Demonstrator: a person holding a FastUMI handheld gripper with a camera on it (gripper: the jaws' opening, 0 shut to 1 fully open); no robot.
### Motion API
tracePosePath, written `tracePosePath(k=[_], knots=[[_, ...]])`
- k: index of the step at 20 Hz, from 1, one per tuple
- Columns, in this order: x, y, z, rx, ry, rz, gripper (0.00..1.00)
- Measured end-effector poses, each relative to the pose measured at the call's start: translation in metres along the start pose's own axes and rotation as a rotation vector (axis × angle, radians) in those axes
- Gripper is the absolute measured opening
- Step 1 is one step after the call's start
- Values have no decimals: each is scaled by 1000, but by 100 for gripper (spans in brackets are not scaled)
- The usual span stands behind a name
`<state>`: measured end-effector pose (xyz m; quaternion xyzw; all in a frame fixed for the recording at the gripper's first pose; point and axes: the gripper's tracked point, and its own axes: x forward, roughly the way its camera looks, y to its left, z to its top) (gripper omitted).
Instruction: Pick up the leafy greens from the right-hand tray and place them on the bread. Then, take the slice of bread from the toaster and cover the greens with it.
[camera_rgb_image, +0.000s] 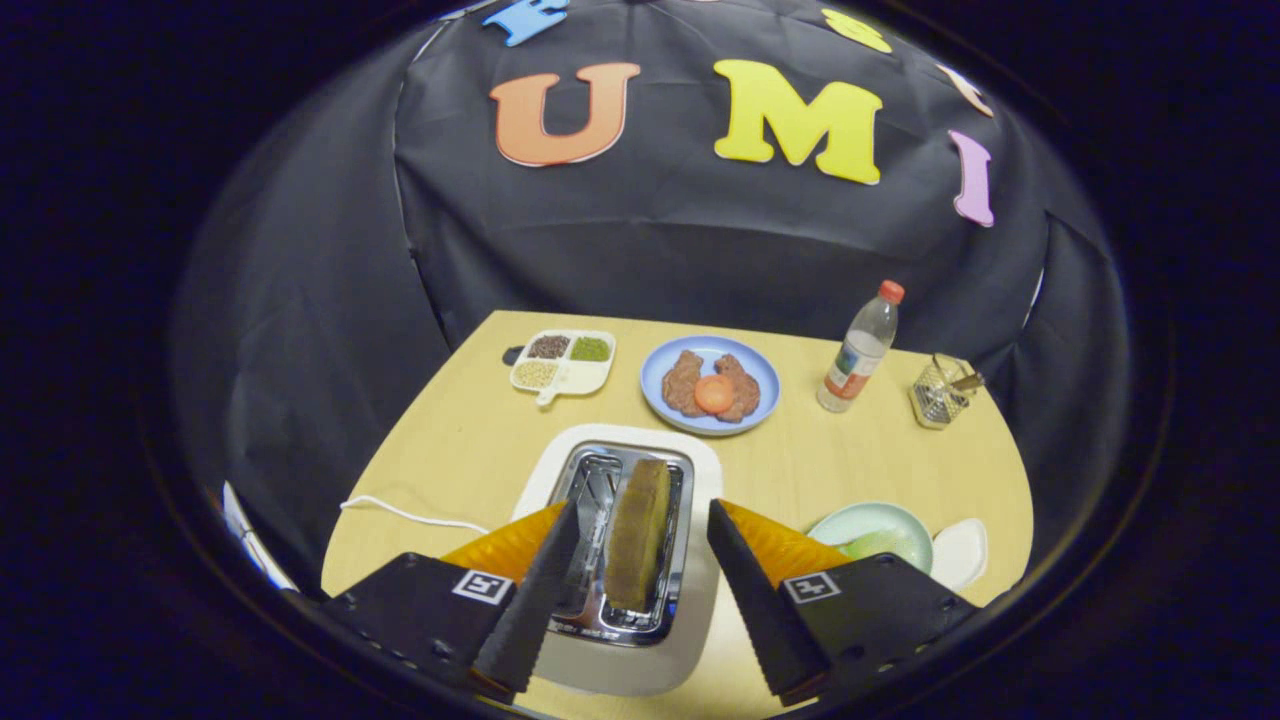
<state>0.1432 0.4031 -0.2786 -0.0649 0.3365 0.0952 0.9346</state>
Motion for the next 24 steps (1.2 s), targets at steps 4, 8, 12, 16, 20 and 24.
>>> tracePosePath(k=[4, 8, 12, 16, 20, 24], knots=[[10, 0, -2, 48, 31, -51, 57], [14, -1, -1, 34, 38, -79, 38], [10, -2, -5, 46, 51, -74, 18], [-11, -3, 3, 59, 6, -45, 13], [-45, -10, 25, 56, -64, -13, 13], [-78, -31, 51, 45, -154, 9, 13]])
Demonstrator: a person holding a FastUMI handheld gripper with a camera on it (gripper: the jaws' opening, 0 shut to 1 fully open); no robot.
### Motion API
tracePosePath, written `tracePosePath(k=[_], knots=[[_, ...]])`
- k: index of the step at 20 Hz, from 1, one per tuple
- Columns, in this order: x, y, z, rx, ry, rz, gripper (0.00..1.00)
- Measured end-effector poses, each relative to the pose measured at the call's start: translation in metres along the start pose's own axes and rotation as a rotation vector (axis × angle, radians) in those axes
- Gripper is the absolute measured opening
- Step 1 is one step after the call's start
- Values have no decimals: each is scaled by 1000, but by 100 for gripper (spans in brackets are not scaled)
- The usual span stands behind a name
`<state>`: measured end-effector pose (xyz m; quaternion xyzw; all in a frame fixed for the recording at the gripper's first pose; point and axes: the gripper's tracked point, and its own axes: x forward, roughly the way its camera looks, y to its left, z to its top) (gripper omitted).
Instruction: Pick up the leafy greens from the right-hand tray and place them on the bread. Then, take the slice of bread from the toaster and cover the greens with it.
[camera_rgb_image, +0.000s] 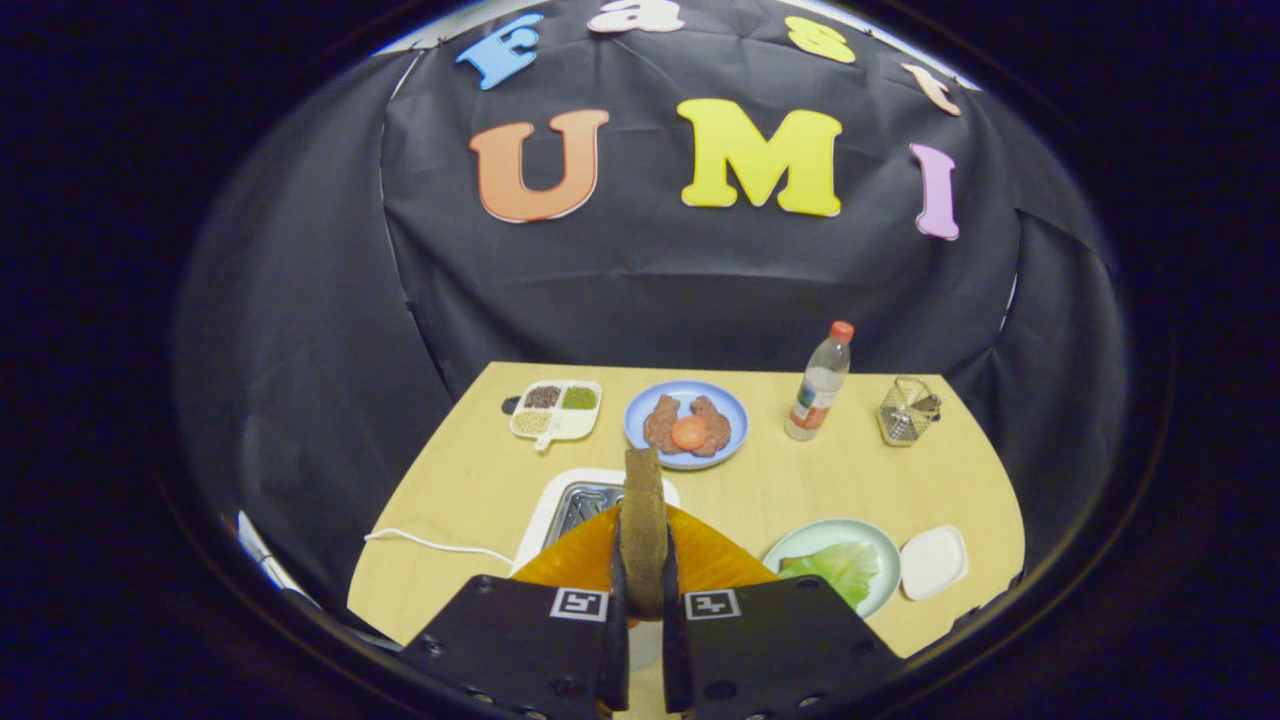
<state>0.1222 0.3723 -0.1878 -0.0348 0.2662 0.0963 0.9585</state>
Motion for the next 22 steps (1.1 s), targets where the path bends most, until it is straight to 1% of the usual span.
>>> tracePosePath(k=[3, 5, 7, 12, 15, 18, 22], knots=[[-5, -23, 8, -15, -17, -13, 13], [0, -42, 3, 4, -5, -31, 13], [10, -56, -9, 26, 32, -28, 13], [33, -116, -45, 58, 112, -114, 13], [47, -140, -68, 105, 165, -136, 14], [58, -155, -83, 155, 199, -144, 14], [71, -162, -101, 223, 246, -122, 14]])
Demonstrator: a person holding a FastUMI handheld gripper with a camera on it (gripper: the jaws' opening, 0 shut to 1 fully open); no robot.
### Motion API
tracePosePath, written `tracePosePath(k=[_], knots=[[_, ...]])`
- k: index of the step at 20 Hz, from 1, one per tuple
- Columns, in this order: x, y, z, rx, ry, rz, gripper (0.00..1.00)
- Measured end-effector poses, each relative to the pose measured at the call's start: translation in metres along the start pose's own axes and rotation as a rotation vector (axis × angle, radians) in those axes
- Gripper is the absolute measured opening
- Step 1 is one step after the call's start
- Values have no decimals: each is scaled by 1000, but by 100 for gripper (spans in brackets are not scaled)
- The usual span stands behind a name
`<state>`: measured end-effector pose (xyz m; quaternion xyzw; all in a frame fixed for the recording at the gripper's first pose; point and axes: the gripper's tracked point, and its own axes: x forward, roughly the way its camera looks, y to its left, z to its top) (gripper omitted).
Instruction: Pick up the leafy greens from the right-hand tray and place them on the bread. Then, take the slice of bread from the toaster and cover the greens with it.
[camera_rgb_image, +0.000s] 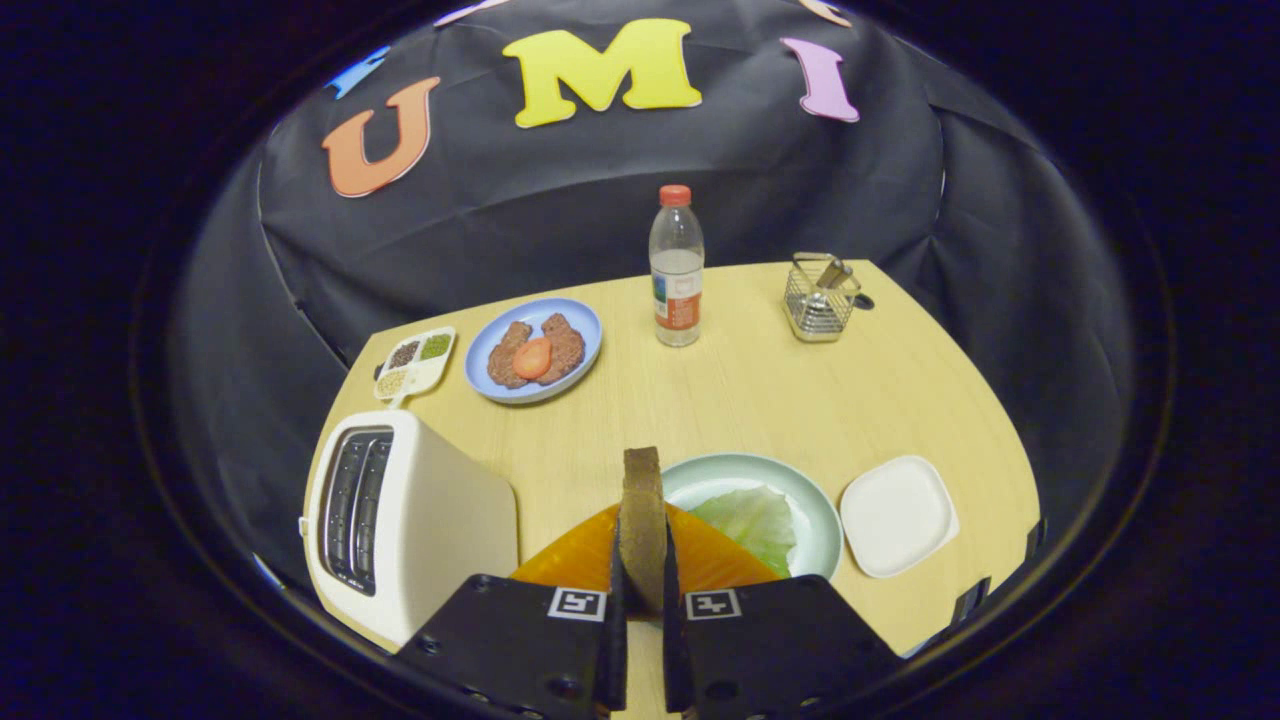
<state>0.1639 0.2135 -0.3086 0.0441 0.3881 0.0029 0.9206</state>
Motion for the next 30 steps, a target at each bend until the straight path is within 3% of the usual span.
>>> tracePosePath(k=[10, 14, 15, 20, 30], knots=[[24, -33, -18, -5, 58, -25, 16], [34, -54, -18, -34, 65, -70, 27], [36, -58, -18, -41, 71, -77, 34], [44, -78, -17, 3, 87, -80, 44], [42, -83, -18, 26, 118, 3, 62]])
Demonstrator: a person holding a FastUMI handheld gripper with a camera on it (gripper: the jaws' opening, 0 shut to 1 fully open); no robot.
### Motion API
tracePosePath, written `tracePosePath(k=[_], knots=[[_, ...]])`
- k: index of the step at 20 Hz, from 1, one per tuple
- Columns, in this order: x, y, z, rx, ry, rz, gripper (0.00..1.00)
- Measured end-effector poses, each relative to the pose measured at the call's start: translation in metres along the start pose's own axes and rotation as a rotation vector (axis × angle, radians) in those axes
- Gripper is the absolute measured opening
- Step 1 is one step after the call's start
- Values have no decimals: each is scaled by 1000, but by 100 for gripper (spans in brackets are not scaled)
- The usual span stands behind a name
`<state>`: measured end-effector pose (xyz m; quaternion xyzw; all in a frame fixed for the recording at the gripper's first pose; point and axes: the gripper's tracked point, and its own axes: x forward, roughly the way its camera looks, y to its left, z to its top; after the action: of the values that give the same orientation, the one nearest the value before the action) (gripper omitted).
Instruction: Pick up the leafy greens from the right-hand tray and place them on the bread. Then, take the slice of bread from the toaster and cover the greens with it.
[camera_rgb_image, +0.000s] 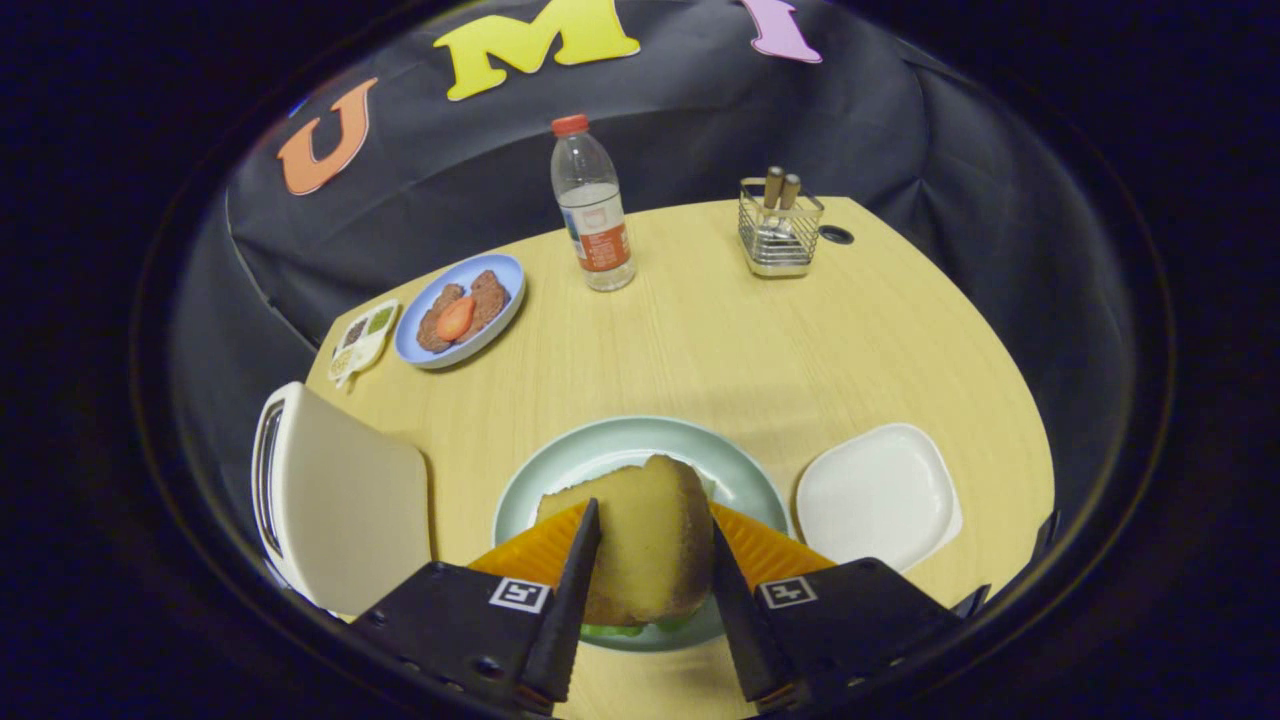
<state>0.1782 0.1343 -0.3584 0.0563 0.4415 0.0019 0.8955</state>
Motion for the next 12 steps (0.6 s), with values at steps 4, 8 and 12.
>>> tracePosePath(k=[4, 8, 12], knots=[[-12, -7, 9, -27, -6, 3, 67], [-34, -16, 18, -40, -23, 17, 69], [-65, -22, 30, -59, -65, 30, 70]])
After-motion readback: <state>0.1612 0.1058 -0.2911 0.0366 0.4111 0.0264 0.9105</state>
